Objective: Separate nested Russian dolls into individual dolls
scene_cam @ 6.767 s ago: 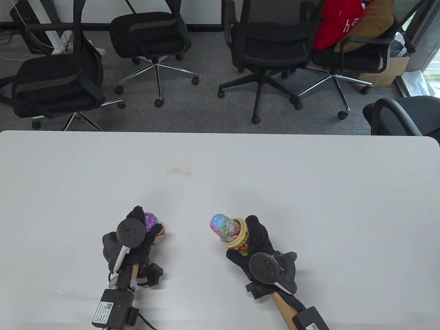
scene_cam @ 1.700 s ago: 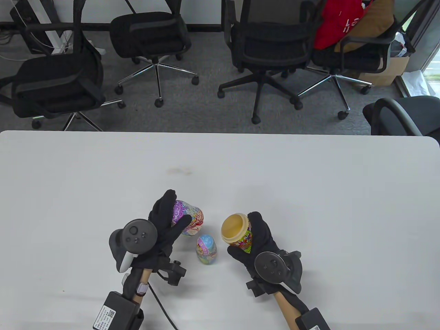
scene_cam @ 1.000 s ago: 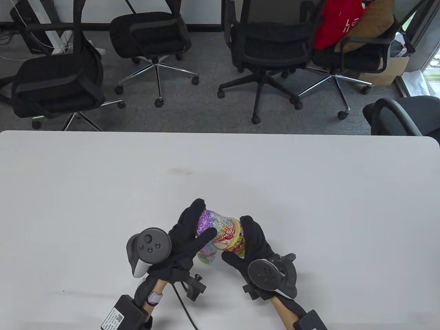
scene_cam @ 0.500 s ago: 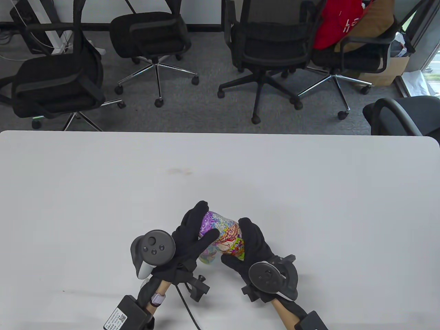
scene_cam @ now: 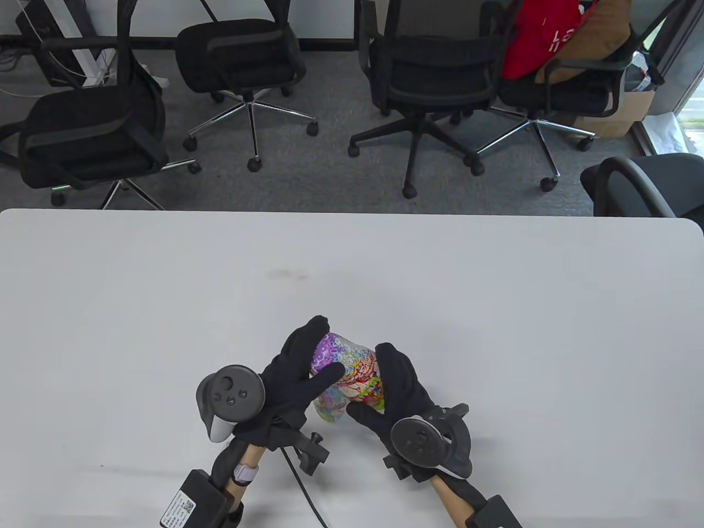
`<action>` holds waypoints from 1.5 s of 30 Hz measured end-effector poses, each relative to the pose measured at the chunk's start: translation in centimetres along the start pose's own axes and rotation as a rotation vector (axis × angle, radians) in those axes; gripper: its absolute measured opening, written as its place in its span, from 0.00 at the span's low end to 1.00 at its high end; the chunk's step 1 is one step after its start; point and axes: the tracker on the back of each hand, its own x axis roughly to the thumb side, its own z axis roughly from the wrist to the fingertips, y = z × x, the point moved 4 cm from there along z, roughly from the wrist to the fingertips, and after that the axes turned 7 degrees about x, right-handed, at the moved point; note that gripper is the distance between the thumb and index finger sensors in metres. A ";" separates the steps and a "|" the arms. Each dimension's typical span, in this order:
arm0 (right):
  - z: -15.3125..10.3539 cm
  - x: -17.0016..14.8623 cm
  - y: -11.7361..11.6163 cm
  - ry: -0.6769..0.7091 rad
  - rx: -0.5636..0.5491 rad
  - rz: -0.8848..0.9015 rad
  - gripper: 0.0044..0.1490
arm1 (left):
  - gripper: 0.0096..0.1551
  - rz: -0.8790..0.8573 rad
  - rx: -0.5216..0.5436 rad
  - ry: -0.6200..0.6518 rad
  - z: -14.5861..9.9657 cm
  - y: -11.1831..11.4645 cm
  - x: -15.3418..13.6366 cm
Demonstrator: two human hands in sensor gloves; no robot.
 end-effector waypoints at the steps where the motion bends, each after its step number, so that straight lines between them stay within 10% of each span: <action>1: 0.1 -0.2 0.0 -0.013 0.006 0.038 0.66 | 0.49 0.025 0.031 0.006 -0.1 -0.8 0.2; 22: -1.0 -9.9 -0.1 -0.336 -0.024 0.225 0.59 | 0.48 0.595 0.330 -0.315 -0.9 -11.3 -8.2; 45: -1.1 -10.5 -0.1 -0.358 -0.028 0.226 0.57 | 0.48 0.822 0.197 -0.519 -1.9 -10.7 -14.6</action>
